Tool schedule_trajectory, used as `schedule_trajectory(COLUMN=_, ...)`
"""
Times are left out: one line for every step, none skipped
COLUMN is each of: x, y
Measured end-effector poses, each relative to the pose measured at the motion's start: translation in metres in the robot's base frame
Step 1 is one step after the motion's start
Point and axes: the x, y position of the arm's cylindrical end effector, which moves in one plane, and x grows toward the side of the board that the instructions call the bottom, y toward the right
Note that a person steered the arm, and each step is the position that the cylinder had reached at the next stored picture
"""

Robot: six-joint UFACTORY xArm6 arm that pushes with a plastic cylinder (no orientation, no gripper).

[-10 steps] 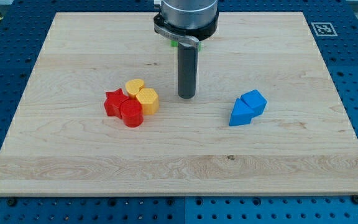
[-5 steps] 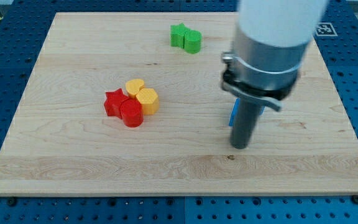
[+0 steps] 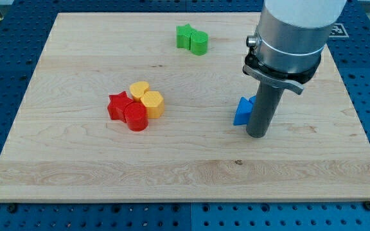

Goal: Move the blue triangle slightly to the top

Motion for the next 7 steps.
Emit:
schedule_trajectory(x=0.0, y=0.0)
schedule_trajectory(x=0.004, y=-0.002)
schedule_trajectory(x=0.004, y=-0.015)
schedule_trajectory(x=0.004, y=-0.023)
schedule_trajectory(x=0.003, y=-0.046)
schedule_trajectory(x=-0.013, y=-0.058)
schedule_trajectory(x=-0.033, y=-0.058)
